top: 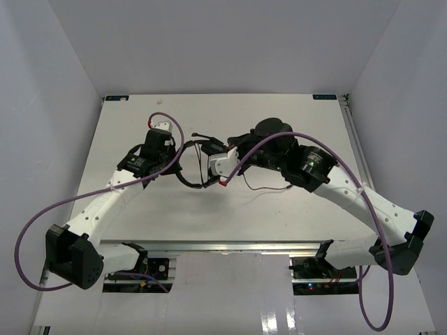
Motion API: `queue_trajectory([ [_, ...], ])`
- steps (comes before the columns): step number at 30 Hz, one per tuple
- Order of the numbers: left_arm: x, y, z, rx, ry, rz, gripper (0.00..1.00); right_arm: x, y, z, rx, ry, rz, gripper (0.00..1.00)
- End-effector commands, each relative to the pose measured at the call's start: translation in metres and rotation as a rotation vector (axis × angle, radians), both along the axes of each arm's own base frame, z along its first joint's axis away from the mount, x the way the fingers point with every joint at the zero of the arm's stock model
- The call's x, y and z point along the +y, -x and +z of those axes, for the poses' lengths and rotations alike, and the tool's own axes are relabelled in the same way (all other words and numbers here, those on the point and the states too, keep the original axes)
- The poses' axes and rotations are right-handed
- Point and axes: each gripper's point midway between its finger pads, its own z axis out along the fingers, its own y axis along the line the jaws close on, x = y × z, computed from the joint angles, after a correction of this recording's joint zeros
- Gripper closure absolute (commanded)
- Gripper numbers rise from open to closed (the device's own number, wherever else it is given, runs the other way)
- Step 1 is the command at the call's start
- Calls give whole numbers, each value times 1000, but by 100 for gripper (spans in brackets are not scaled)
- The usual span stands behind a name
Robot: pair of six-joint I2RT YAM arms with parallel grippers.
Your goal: Wrap the headphones
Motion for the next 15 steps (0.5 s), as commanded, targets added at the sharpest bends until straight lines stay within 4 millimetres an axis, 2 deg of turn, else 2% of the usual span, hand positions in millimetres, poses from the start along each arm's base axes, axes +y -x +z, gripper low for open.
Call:
queue_trajectory([
  [1, -22, 3, 20, -100, 100, -129, 100, 12, -18, 44, -151, -85, -46, 92],
  [15, -57, 45, 22, -138, 146, -435, 100, 35, -31, 29, -157, -67, -34, 92],
])
